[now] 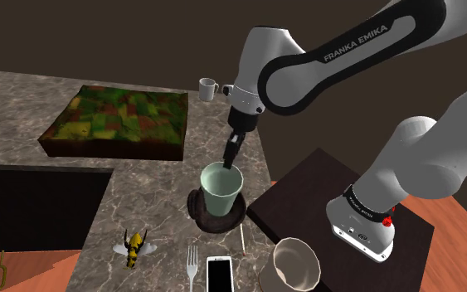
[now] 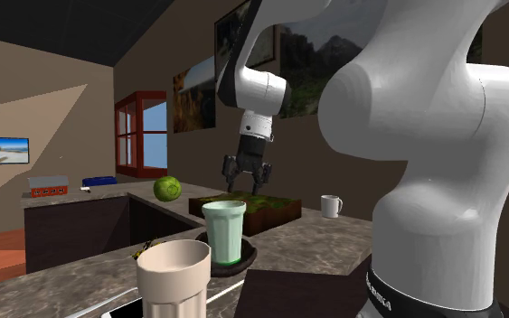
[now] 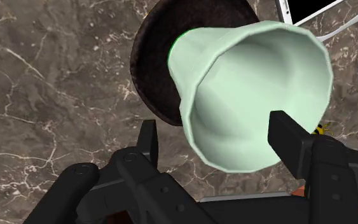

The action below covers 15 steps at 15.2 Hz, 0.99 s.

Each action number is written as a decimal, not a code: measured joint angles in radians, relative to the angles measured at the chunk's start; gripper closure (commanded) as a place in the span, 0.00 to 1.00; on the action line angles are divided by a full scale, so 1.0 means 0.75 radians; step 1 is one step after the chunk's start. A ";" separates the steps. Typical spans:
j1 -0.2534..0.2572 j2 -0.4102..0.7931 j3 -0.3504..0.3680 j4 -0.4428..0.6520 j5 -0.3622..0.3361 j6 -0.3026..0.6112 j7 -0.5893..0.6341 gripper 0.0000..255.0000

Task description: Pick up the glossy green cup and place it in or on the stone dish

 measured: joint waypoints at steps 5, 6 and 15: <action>-0.003 -0.016 -0.005 0.010 -0.005 -0.025 0.001 0.00; -0.006 -0.039 -0.009 0.022 -0.009 -0.060 0.006 0.00; -0.020 -0.128 -0.037 0.065 -0.028 -0.197 0.008 0.00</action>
